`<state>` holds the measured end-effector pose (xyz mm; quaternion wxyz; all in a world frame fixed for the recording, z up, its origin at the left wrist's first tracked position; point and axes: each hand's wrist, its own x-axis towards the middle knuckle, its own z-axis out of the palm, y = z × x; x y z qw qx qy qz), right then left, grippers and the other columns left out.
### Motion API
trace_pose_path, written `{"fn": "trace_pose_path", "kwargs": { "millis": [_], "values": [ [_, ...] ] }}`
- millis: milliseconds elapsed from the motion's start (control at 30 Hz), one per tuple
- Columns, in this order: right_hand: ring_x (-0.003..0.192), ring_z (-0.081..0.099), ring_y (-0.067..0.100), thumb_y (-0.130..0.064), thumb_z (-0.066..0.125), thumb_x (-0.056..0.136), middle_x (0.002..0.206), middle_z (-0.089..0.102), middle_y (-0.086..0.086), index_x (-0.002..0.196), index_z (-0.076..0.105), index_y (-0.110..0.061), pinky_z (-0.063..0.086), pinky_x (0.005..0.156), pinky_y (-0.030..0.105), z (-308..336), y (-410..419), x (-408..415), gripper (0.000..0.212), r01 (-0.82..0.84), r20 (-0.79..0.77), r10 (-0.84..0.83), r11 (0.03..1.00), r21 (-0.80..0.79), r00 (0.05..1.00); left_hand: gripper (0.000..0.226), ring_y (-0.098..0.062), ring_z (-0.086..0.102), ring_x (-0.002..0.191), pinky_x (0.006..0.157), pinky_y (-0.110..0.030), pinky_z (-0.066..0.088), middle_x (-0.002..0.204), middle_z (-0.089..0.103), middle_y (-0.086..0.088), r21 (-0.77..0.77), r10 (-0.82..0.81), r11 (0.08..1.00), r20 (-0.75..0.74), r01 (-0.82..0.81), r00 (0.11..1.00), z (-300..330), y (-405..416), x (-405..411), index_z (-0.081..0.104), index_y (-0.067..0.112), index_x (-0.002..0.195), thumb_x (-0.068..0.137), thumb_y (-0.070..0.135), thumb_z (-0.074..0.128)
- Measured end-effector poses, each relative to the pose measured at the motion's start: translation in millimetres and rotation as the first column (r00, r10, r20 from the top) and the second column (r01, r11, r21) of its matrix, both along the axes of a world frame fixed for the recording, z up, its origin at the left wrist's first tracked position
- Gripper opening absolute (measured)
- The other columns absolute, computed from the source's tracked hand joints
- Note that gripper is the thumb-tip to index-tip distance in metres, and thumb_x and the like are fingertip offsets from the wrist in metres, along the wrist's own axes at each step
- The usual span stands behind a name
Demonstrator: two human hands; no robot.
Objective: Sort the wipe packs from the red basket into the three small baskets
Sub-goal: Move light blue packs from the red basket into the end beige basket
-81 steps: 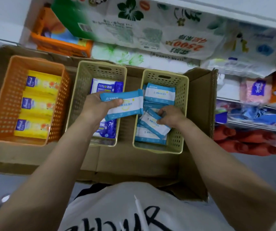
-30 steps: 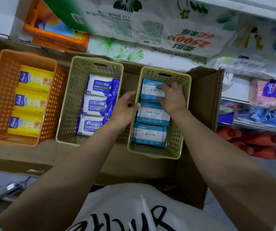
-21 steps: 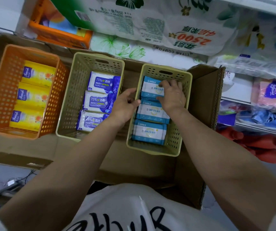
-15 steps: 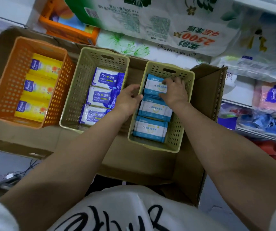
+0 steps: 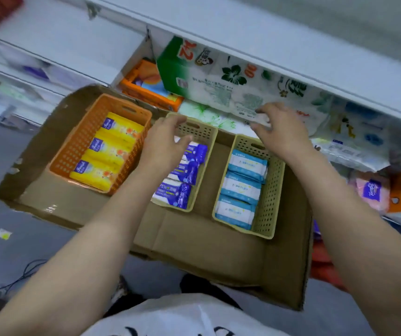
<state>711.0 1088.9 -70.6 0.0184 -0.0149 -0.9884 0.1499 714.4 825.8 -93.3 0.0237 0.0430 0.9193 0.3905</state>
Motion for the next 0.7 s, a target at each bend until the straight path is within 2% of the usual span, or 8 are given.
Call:
{"fn": "trace_pose_path", "kwargs": {
  "millis": [100,233,433,533,700],
  "values": [
    [0.125,0.047,0.029,-0.036,0.06,0.095,0.135,0.054,0.008,0.133,0.056,-0.018,0.04,0.099,0.041,38,-57,23,0.042,-0.061,-0.147,0.061,0.998,0.001,0.987,0.041,-0.027,0.055,0.116,0.098,-0.033,0.038,0.12,0.062,-0.008,-0.023,-0.011,1.0,-0.172,0.007,0.985,25,-61,17,0.062,0.015,0.127,0.086,0.02,0.07],
    [0.128,0.046,0.029,-0.032,0.062,0.095,0.136,0.055,0.009,0.132,0.059,-0.015,0.037,0.103,0.039,63,-153,60,0.04,-0.101,-0.235,0.094,0.995,-0.018,0.967,0.04,-0.031,0.056,0.115,0.1,-0.041,0.043,0.119,0.061,-0.011,-0.067,-0.032,0.998,-0.294,0.013,0.955,49,-160,44,0.063,0.013,0.126,0.087,0.02,0.071],
    [0.128,0.047,0.027,-0.032,0.062,0.094,0.133,0.058,0.009,0.132,0.06,-0.013,0.035,0.108,0.037,68,-311,90,0.042,-0.168,-0.244,0.146,0.983,-0.073,0.959,0.038,-0.033,0.056,0.113,0.096,-0.042,0.044,0.123,0.06,-0.01,-0.225,-0.023,0.973,-0.319,-0.052,0.948,74,-328,77,0.062,0.014,0.126,0.091,0.027,0.065],
    [0.126,0.05,0.027,-0.031,0.065,0.093,0.131,0.06,0.01,0.129,0.061,-0.014,0.037,0.106,0.037,70,-381,81,0.041,-0.222,-0.26,0.19,0.97,-0.097,0.947,0.035,-0.029,0.054,0.114,0.094,-0.037,0.042,0.124,0.06,-0.007,-0.237,0.034,0.965,-0.328,-0.117,0.944,82,-399,83,0.063,0.017,0.125,0.093,0.03,0.064],
    [0.127,0.051,0.023,-0.029,0.065,0.092,0.132,0.059,0.004,0.131,0.06,-0.019,0.041,0.107,0.041,74,-478,42,0.041,-0.323,-0.285,0.275,0.937,-0.136,0.918,0.035,-0.023,0.051,0.12,0.099,-0.035,0.041,0.128,0.057,-0.001,-0.23,0.078,0.961,-0.319,-0.157,0.944,81,-491,61,0.06,0.019,0.127,0.095,0.033,0.06]
  ]
}}
